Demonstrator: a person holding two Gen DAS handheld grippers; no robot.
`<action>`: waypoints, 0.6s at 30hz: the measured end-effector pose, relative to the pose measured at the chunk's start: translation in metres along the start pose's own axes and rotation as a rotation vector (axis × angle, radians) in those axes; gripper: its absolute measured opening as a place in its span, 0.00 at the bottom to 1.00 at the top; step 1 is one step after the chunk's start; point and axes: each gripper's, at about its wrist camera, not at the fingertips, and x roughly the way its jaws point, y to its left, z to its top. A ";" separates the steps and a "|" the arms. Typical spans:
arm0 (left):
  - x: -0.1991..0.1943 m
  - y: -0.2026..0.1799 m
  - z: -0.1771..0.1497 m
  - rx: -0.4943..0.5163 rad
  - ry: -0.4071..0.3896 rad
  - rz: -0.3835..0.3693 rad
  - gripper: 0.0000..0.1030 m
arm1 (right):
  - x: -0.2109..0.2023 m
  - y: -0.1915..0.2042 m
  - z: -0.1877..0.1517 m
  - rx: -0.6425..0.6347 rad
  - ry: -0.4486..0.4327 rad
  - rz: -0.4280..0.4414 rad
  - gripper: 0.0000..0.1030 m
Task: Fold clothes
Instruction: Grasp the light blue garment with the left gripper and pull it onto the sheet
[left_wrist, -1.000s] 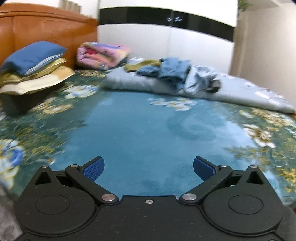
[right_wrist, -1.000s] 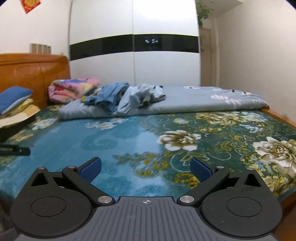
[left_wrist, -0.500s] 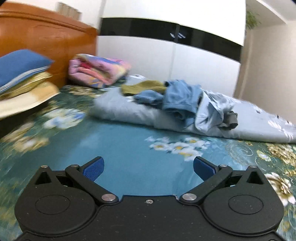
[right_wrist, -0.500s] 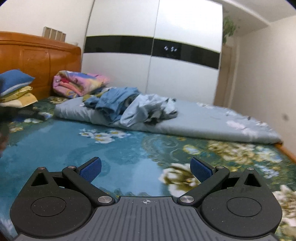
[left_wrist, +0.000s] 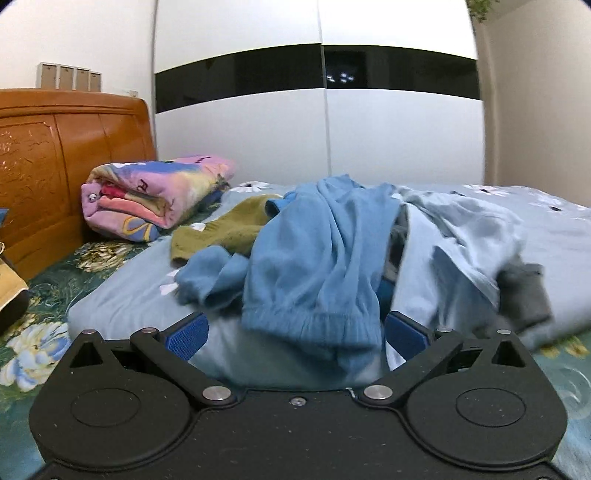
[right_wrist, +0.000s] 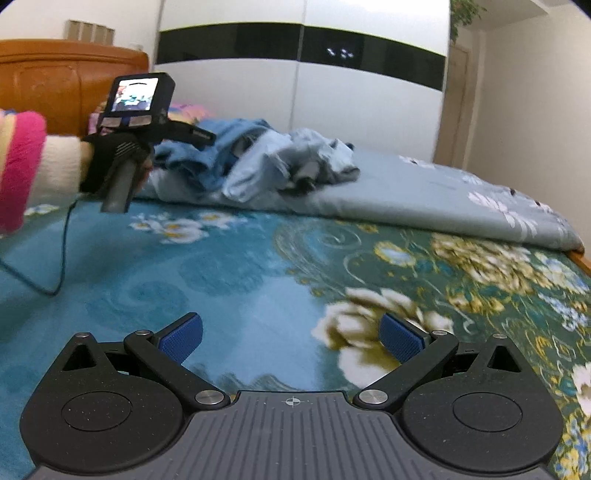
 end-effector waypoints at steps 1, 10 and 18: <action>0.008 -0.002 0.001 0.004 0.010 -0.006 0.89 | 0.002 -0.003 -0.003 0.004 0.005 -0.008 1.00; 0.014 0.014 0.014 -0.094 0.000 -0.086 0.05 | 0.005 -0.013 -0.015 0.032 0.044 -0.048 1.00; -0.098 0.067 0.050 -0.212 -0.126 -0.271 0.05 | -0.034 0.000 -0.003 0.021 -0.032 -0.046 1.00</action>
